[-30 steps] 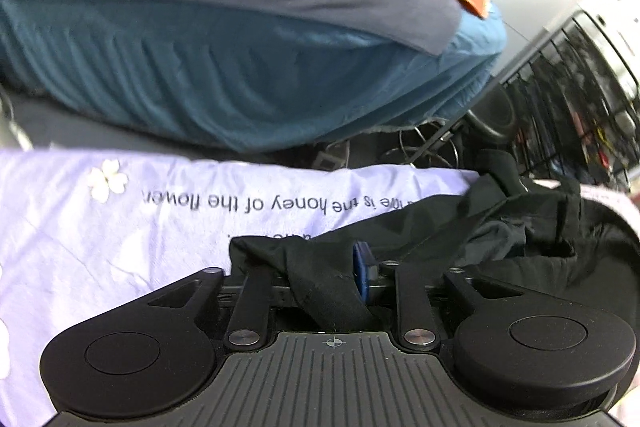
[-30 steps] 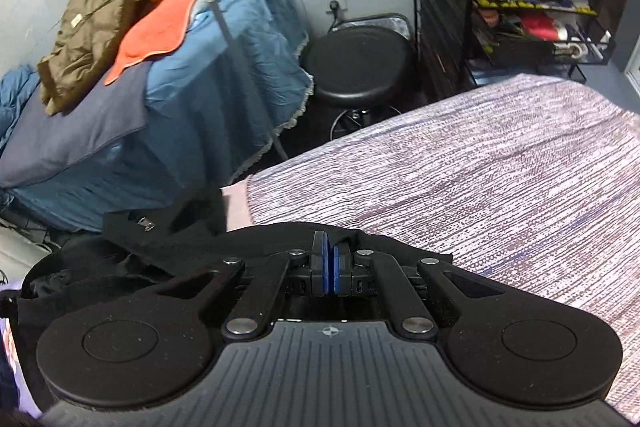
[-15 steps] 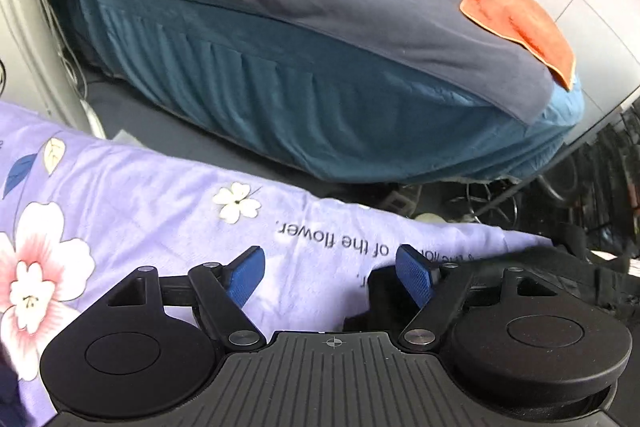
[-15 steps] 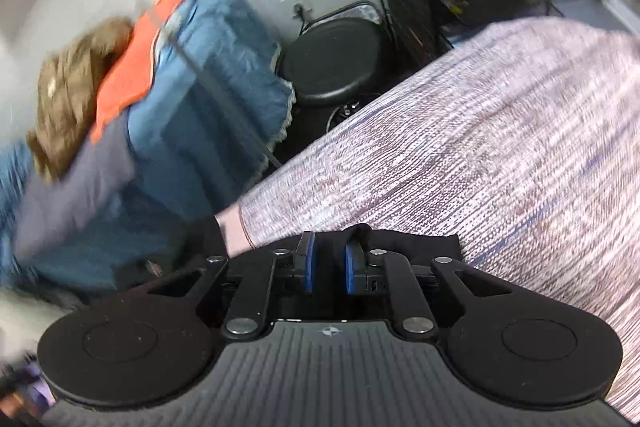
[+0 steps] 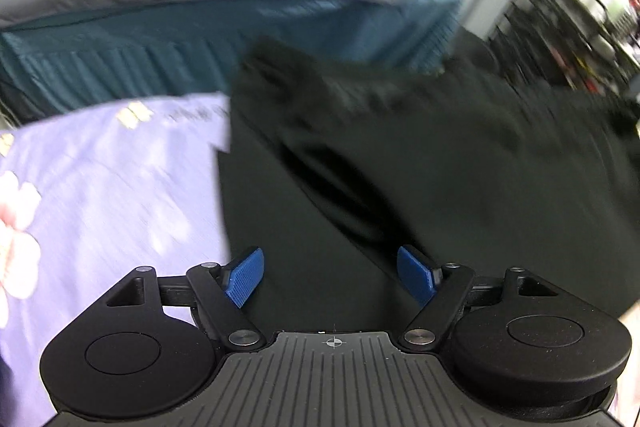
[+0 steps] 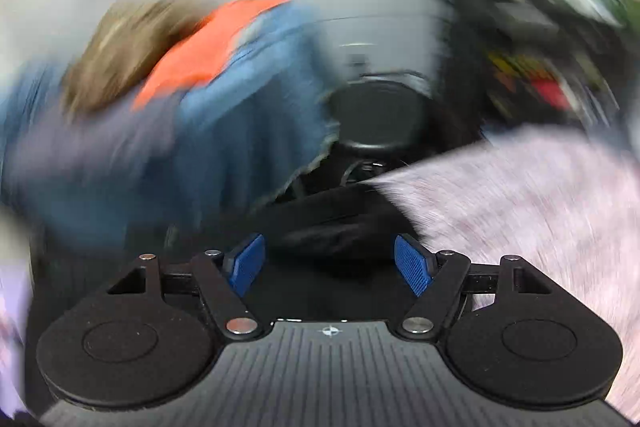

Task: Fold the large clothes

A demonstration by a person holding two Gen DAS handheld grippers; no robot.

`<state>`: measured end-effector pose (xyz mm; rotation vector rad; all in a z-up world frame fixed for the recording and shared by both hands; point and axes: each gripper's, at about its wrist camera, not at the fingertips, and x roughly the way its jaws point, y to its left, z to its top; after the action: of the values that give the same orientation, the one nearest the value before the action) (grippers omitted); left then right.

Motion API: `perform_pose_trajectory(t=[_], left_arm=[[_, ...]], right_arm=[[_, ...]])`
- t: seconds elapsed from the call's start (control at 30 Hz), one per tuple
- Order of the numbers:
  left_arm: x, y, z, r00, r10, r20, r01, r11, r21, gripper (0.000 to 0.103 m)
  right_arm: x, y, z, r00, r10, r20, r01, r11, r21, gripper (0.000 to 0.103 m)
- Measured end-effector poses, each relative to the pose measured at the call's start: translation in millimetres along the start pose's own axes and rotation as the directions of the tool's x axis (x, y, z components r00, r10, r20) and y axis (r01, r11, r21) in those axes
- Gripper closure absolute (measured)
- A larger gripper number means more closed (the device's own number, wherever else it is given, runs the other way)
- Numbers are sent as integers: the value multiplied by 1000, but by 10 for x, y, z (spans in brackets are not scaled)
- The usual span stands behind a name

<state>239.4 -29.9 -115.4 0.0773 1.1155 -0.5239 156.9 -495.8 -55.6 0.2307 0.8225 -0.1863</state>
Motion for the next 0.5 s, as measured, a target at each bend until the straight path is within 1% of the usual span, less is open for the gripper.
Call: perform_pose_trajectory(t=[0.03,0.1,0.13,0.17,0.23,0.27,0.3,0.33,0.4,0.43,0.47,0.5], left_arm=[[-1,-71,-66,1000,-13,-8,13,1000,4,0],[-16,-204,-175,999,-31,-19,32,999,23,0],[-33,-259,-223,999,-33,-24,34,999,39,0],[-51,-310,-252,999,-32,-27,34,998,61,0],[-116,-391,-332,1000,-15,-25,18,993,118,0],[-143,-418,-371,1000,-5,-23,8,989,145,0],[-176,-435,-415,1000,5,-21,-2,985,172,0],[-184,-440,-438,1000,17,-22,-12,981,196,0],[-203,-439,-504,999,46,-25,-39,971,237,0],[-221,-431,-545,998,59,-28,-50,968,248,0],[-209,-417,-555,997,69,-33,-59,966,251,0],[-175,-412,-538,996,75,-39,-63,967,245,0]], right_arm=[[39,165,13,1000,18,-6,-19,995,-94,27],[169,447,52,998,45,-34,-52,970,-238,27],[267,570,80,996,57,-66,-74,953,-293,27],[375,666,109,992,69,-102,-99,937,-334,30],[605,823,135,985,53,-167,-120,898,-424,36],[724,886,136,984,14,-180,-101,867,-487,40],[821,949,121,983,-32,-180,-72,839,-540,42],[901,968,117,979,-49,-196,-74,817,-571,43],[1001,946,116,965,-21,-260,-143,791,-595,50],[1031,934,102,958,-21,-284,-163,778,-607,68],[1044,926,106,951,-14,-310,-188,767,-613,89],[1023,911,113,949,-6,-316,-200,762,-615,93]])
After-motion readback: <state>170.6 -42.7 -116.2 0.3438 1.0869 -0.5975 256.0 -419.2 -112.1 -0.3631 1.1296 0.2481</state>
